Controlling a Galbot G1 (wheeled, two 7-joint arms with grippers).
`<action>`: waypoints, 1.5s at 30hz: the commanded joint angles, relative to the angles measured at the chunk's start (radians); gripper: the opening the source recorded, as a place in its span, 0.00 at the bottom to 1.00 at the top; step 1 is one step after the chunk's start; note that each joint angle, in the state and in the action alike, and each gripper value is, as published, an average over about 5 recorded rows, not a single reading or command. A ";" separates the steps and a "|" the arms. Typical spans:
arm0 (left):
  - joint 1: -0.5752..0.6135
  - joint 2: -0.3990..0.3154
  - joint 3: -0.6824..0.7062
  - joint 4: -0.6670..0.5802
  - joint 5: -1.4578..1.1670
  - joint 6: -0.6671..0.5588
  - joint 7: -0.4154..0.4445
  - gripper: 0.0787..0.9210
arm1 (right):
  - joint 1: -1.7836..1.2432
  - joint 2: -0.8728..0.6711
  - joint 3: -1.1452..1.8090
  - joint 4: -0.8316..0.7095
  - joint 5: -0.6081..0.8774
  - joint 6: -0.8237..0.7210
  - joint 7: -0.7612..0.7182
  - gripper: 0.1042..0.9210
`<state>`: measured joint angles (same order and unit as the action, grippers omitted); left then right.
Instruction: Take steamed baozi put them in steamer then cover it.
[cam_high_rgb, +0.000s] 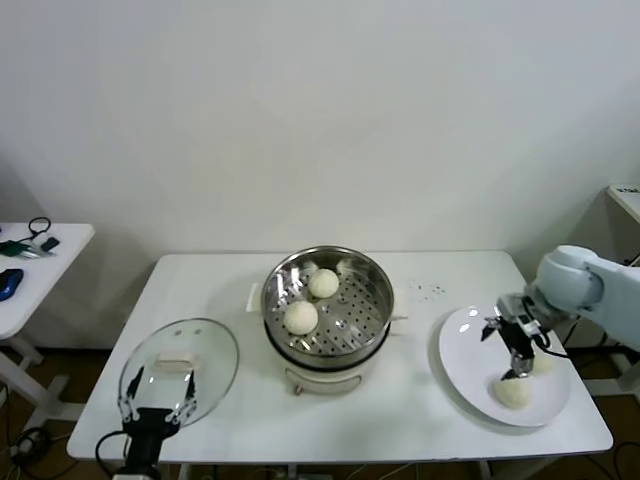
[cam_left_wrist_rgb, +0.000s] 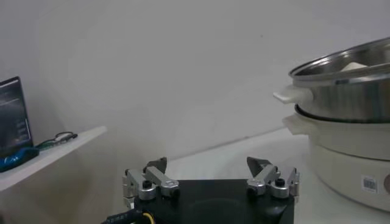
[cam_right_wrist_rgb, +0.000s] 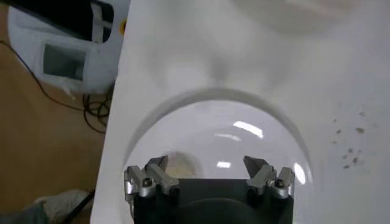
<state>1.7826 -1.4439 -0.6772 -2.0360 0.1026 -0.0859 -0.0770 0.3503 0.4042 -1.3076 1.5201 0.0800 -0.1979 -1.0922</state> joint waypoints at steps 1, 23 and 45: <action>0.005 -0.004 -0.005 0.000 -0.002 -0.002 -0.001 0.88 | -0.169 -0.051 0.092 -0.068 -0.127 0.021 0.006 0.88; 0.005 -0.018 -0.009 0.020 0.009 -0.003 -0.002 0.88 | -0.294 0.048 0.180 -0.142 -0.134 0.027 0.020 0.88; -0.006 -0.020 -0.003 0.021 0.021 0.002 -0.001 0.88 | -0.235 0.062 0.151 -0.158 -0.130 0.077 -0.001 0.76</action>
<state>1.7767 -1.4643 -0.6814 -2.0154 0.1227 -0.0844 -0.0789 0.0998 0.4630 -1.1520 1.3674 -0.0470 -0.1393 -1.0908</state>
